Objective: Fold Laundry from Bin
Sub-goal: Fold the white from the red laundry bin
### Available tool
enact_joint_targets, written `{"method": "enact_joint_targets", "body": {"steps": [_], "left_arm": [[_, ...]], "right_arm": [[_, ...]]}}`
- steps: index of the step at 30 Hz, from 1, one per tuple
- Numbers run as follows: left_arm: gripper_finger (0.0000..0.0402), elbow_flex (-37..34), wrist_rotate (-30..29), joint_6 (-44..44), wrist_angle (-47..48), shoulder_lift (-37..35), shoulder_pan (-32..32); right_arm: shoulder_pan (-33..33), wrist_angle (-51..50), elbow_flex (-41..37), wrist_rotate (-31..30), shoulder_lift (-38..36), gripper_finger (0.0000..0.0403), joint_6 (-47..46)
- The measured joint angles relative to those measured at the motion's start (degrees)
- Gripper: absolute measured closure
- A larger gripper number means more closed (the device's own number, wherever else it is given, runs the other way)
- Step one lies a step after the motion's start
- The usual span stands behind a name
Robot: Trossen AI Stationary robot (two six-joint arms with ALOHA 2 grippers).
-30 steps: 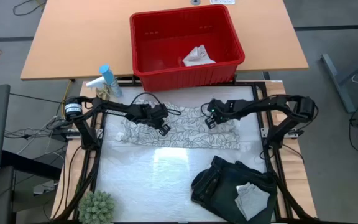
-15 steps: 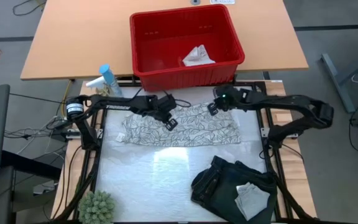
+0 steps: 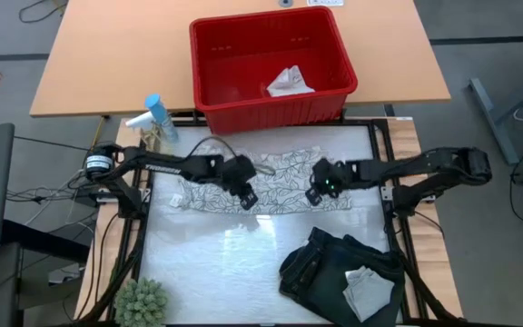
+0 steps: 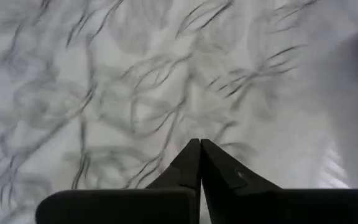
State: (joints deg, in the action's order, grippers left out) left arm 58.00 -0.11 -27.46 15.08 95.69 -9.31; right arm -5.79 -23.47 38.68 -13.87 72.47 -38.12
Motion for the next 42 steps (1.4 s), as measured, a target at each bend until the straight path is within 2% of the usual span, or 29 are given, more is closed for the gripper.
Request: {"method": "enact_joint_targets", "body": {"steps": [5, 7, 12, 18, 21, 27, 32, 36, 42], "left_arm": [[0.0401, -7.3, -8.2, -6.2, -3.2, -2.9, 2.4], [0.0401, -9.2, -10.2, -9.0, -1.1, -3.7, 3.4], [0.0401, -11.1, -14.5, -14.2, 0.6, -6.2, 7.2], [0.0401, -11.3, -21.2, -21.8, 12.2, -7.1, 10.6], [0.0401, -11.3, -21.9, -25.0, 17.2, -7.0, 12.2], [0.0401, -11.3, -24.2, -26.4, 19.5, -7.0, 13.8], [0.0401, -14.5, -21.9, -30.2, 19.7, -7.0, 13.8], [0.0402, -19.7, -19.3, -36.0, 15.8, -7.5, 14.3], [0.0402, -21.4, -19.8, -40.8, 14.1, -7.8, 16.6]], "right_arm": [[1.5, 0.1, -1.2, -3.0, 0.0, 0.0378, -2.0], [1.5, -0.1, -2.0, -3.0, 0.0, 0.0384, -2.4], [0.5, -0.1, -3.8, -2.9, 0.0, 0.0380, -2.6], [-1.2, -0.2, -5.2, -2.9, 0.0, 0.0374, -4.1], [-1.1, -0.3, -6.3, -2.8, 0.0, 0.0382, -4.7], [-1.1, -1.2, -8.5, -2.3, 0.0, 0.0376, -7.3], [-1.2, -3.5, -9.4, -2.3, 0.0, 0.0376, -8.0], [-1.5, -4.0, -10.4, -2.4, 0.0, 0.0382, -9.0], [-4.4, -7.6, -10.6, -3.1, -0.3, 0.0373, -9.5]]}}
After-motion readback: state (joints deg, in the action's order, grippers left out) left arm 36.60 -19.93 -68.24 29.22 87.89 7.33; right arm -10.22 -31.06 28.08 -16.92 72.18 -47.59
